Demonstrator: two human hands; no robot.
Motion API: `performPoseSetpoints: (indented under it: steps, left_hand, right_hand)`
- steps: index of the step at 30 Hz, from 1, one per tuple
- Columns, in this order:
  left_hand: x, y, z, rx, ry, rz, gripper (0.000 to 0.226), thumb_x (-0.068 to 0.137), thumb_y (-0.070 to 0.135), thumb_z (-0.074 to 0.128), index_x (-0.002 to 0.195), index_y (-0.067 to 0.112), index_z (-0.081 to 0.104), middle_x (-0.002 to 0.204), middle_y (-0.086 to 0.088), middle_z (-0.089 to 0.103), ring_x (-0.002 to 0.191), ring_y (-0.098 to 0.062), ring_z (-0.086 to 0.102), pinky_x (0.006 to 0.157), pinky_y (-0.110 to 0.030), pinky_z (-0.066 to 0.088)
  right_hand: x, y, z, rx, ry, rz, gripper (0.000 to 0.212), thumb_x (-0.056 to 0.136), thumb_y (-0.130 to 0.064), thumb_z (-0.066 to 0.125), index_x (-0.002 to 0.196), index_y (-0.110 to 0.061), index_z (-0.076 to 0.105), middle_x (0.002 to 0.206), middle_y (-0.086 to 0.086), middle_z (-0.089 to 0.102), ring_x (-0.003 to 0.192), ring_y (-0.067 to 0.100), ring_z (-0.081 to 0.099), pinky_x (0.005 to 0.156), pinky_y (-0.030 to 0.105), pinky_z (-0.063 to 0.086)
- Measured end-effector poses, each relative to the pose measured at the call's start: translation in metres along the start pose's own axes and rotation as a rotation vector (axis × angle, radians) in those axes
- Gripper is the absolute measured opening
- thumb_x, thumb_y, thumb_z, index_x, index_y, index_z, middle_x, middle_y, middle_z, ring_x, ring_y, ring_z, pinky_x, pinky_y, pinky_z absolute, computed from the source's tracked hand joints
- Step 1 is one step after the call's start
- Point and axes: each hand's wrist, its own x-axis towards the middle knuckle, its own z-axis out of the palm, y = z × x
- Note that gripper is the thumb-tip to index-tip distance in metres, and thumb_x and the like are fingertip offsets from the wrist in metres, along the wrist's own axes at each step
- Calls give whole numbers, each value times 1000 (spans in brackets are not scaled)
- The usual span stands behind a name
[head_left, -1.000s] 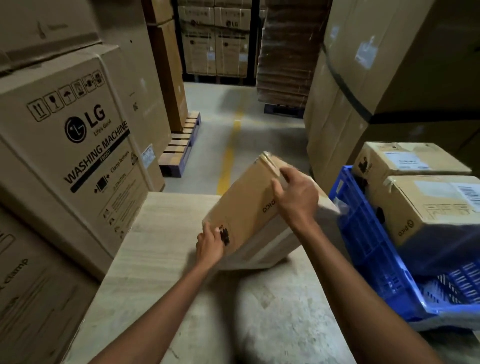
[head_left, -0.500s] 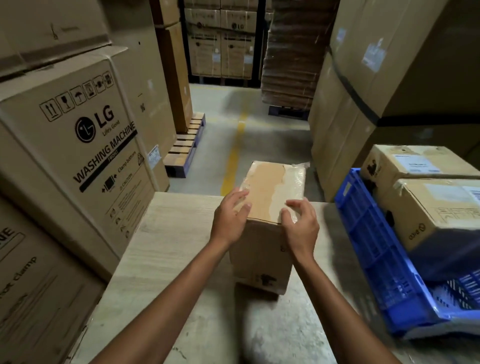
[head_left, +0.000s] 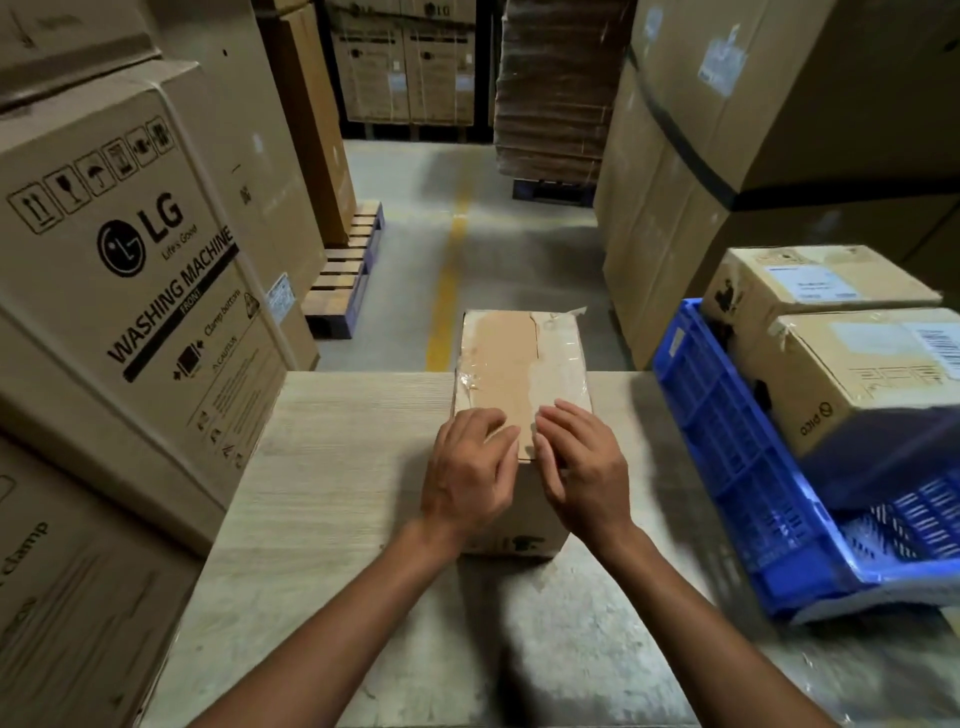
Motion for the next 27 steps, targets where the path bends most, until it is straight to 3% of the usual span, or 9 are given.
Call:
performPoseSetpoints:
  steps: [4,9,12,14,16,19,23,25,27]
  left_hand:
    - [1,4,1,54,-80,-13,26,93,17,53,107,5,71,103,-9,64,93,-25,58,76,-39,51]
    - [26,-3,-5,69,-206,20,16,86,13,57,95,8,69,94,-7,61,86,-24,55,73,-40,52]
    - [45,-9,-4,68,-332,-30,22,93,22,55,110,10,64,116,-10,60,109,-26,53,90,-44,52]
    - [50,-10,-3,92,-453,-110,41,99,31,48,135,13,53,146,-14,46,139,-29,38,113,-47,38]
    - [50,-9,-3,137,-539,-175,53,103,38,40,150,15,38,160,-12,29,150,-28,21,123,-43,21]
    - [53,-7,-3,182,-562,-154,50,102,38,39,146,14,43,155,-12,36,144,-27,30,118,-41,26]
    - [84,-15,-2,224,-469,-82,33,99,31,43,117,12,63,117,-8,58,110,-26,50,95,-41,45]
    - [96,-23,3,172,-459,-90,35,99,28,45,124,11,62,123,-9,58,117,-28,50,100,-42,44]
    - [99,-30,10,130,-549,-126,48,103,30,41,147,13,45,151,-12,42,140,-29,36,118,-41,30]
  right_hand:
    - [1,-1,2,-67,-31,-9,30,98,-23,53,107,-9,77,115,5,74,110,23,66,95,35,50]
    - [31,1,-14,-155,-240,-36,26,89,-33,50,87,-13,68,89,2,66,79,23,57,67,39,49]
    - [56,2,-18,-216,-414,13,40,91,-42,40,100,-16,68,102,4,65,89,21,55,76,39,49]
    - [60,5,-15,-236,-476,29,45,94,-43,40,121,-17,65,126,6,63,114,24,56,93,41,45]
    - [57,5,-13,-231,-512,35,52,94,-43,39,131,-14,62,140,7,58,130,26,52,105,42,41]
    - [58,5,-13,-267,-531,8,53,94,-46,36,127,-15,64,137,6,61,127,26,55,103,41,42]
    - [85,6,-12,-369,-546,-8,37,100,-45,41,113,-19,63,114,3,63,102,24,56,84,37,39]
    - [97,7,-4,-396,-512,49,35,100,-44,42,112,-19,63,111,4,61,101,24,53,84,39,38]
    - [97,10,7,-378,-454,110,34,99,-44,42,112,-20,63,116,4,58,105,24,51,86,41,37]
